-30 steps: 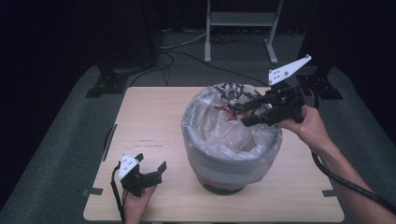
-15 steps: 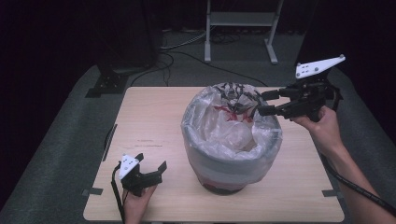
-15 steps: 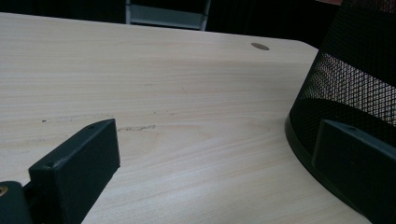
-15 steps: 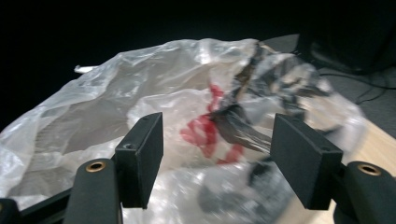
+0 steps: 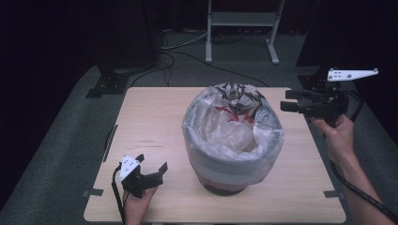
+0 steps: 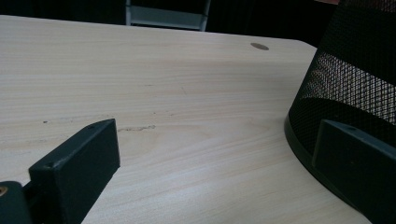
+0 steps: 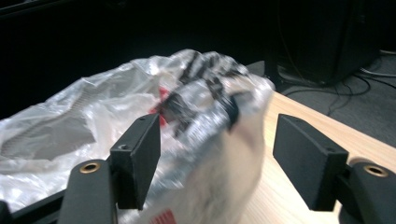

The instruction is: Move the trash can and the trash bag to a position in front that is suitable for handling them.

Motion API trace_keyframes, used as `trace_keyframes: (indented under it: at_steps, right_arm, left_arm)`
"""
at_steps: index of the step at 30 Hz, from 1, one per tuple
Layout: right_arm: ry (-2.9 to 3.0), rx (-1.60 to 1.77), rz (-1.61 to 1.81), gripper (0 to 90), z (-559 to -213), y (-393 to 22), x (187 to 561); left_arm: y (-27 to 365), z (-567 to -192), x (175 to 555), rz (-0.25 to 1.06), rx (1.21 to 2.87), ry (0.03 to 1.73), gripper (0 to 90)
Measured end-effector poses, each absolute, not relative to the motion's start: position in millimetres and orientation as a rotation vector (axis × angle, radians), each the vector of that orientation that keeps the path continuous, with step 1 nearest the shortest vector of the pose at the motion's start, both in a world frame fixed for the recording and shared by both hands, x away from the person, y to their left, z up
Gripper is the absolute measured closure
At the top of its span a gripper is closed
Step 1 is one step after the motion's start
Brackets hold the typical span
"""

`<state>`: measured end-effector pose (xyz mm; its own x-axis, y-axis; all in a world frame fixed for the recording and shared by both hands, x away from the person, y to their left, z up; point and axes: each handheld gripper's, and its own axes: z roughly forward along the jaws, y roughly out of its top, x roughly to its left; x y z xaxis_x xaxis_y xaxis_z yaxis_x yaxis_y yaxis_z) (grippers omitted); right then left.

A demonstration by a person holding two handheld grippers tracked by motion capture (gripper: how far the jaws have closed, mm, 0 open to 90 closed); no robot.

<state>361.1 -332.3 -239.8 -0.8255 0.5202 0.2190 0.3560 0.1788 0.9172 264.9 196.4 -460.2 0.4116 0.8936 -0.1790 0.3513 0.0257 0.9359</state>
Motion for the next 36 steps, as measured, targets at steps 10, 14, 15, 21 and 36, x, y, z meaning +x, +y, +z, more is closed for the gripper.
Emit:
trace_keyframes:
  at_steps: [10, 14, 15, 21, 36]
  right_arm:
    - [2.238, 0.945, 1.748, 29.4, -269, -351, 359]
    - [2.225, 0.979, 1.747, 29.4, -283, -357, 358]
    - [2.223, 0.985, 1.751, 29.4, -285, -359, 358]
    - [2.213, 1.021, 1.735, 29.4, -303, -366, 355]
    - [2.238, 1.103, 1.672, 29.4, -352, -376, 346]
  left_arm:
    - [196, -461, 265, 0.605, 1.550, 1.144, 0.0]
    - [196, -462, 265, 0.605, 1.557, 1.145, 0.0]
    - [195, -462, 265, 0.605, 1.557, 1.146, 0.0]
    - [194, -463, 266, 0.603, 1.562, 1.145, 0.0]
    - [193, -462, 266, 0.608, 1.563, 1.147, 0.0]
